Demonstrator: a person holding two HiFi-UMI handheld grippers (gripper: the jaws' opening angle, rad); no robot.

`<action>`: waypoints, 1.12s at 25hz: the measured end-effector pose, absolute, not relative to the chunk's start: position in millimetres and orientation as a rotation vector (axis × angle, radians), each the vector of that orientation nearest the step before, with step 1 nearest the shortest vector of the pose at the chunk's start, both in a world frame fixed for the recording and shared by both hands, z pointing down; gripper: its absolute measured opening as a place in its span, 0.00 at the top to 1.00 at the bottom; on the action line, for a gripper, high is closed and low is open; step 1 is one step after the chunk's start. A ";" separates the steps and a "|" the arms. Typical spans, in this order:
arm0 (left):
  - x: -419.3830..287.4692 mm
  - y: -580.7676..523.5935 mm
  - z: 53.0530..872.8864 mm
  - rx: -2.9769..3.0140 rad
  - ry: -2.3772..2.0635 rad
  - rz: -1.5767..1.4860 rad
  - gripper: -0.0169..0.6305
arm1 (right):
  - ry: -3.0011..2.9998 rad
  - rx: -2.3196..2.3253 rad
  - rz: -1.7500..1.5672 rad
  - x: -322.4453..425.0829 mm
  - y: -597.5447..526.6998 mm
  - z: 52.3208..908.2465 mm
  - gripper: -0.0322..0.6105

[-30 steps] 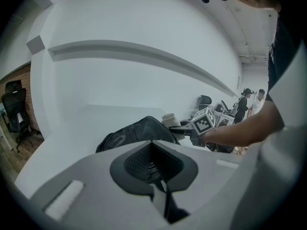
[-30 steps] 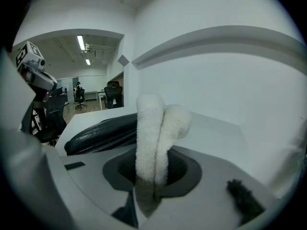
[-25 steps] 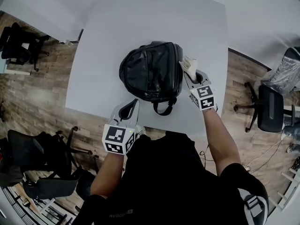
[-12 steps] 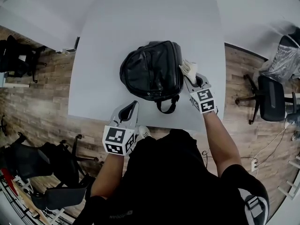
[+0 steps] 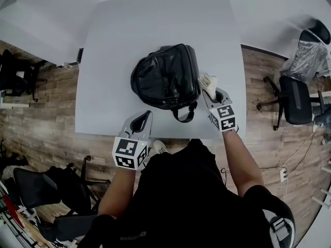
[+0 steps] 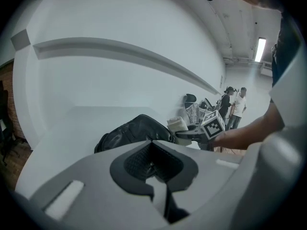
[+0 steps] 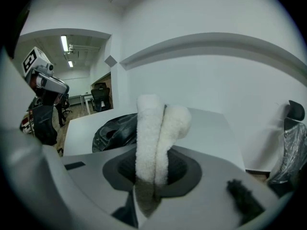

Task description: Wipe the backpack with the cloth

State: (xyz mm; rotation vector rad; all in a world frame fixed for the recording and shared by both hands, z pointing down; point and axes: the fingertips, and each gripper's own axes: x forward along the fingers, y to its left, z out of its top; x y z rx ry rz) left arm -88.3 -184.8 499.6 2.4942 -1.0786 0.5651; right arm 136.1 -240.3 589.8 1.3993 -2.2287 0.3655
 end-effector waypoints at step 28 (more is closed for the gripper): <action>-184.2 -145.7 499.9 2.536 -1.054 0.483 0.96 | -2.131 1.595 0.459 77.2 -177.5 532.6 0.82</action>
